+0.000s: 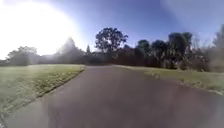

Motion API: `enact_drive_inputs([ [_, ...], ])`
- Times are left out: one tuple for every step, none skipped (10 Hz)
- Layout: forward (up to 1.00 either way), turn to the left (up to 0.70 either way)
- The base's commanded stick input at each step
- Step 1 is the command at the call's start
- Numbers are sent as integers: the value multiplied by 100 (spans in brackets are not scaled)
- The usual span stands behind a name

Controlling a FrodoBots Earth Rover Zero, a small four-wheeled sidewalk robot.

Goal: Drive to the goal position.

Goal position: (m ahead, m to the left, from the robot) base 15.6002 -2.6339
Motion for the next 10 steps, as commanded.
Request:
enact_drive_inputs([
  [70,0],
  [70,0],
  [70,0],
  [70,0],
  [70,0],
  [70,0],
  [70,0],
  [70,0],
  [70,0],
  [70,0],
])
